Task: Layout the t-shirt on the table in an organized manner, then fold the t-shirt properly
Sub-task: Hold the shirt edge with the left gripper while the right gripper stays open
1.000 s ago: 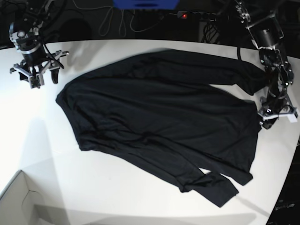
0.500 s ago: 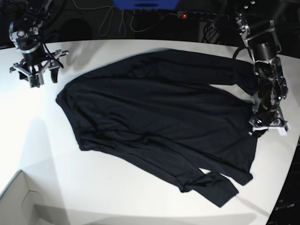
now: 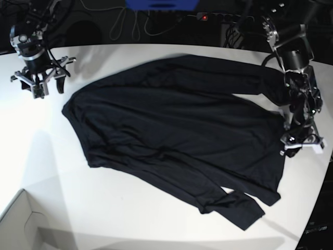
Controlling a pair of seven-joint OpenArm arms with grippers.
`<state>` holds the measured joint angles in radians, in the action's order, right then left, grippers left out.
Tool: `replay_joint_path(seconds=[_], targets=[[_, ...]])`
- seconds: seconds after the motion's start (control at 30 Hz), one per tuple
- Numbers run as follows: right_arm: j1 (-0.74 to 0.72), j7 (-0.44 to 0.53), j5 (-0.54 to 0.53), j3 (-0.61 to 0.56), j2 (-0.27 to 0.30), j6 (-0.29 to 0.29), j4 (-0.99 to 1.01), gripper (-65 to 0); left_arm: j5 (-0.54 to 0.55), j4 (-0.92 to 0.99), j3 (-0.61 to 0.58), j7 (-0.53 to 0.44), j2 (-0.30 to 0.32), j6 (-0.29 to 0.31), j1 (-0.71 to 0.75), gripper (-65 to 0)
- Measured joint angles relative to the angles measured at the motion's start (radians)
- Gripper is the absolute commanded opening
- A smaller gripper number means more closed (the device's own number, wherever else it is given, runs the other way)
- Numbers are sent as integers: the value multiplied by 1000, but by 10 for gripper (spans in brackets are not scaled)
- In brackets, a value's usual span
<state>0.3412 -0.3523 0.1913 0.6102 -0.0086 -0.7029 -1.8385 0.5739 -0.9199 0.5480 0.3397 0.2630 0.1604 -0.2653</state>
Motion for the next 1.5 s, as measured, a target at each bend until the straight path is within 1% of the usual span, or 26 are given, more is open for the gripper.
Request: replay_joint_path(seconds=[0.13, 0.6, 0.83, 1.4, 1.43, 1.5], targets=[[-1, -2, 0, 0, 1, 0, 0, -298, -8, 3, 42, 0, 1, -4, 16, -434], [-3, 0, 3, 0, 5, 0, 38, -298, -8, 4, 33, 1, -1, -3, 13, -436], [-2, 1, 3, 2, 6, 0, 38, -298, -4, 80, 37, -18, -1, 1, 7, -436], [0, 0, 3, 3, 6, 0, 38, -298, -4, 79, 34, -15, 0, 1, 7, -439], [0, 0, 4, 3, 6, 0, 38, -298, -4, 79, 34, -15, 0, 0, 7, -447], [0, 0, 4, 3, 6, 0, 38, -298, -5, 79, 34, -13, 0, 1, 7, -491]])
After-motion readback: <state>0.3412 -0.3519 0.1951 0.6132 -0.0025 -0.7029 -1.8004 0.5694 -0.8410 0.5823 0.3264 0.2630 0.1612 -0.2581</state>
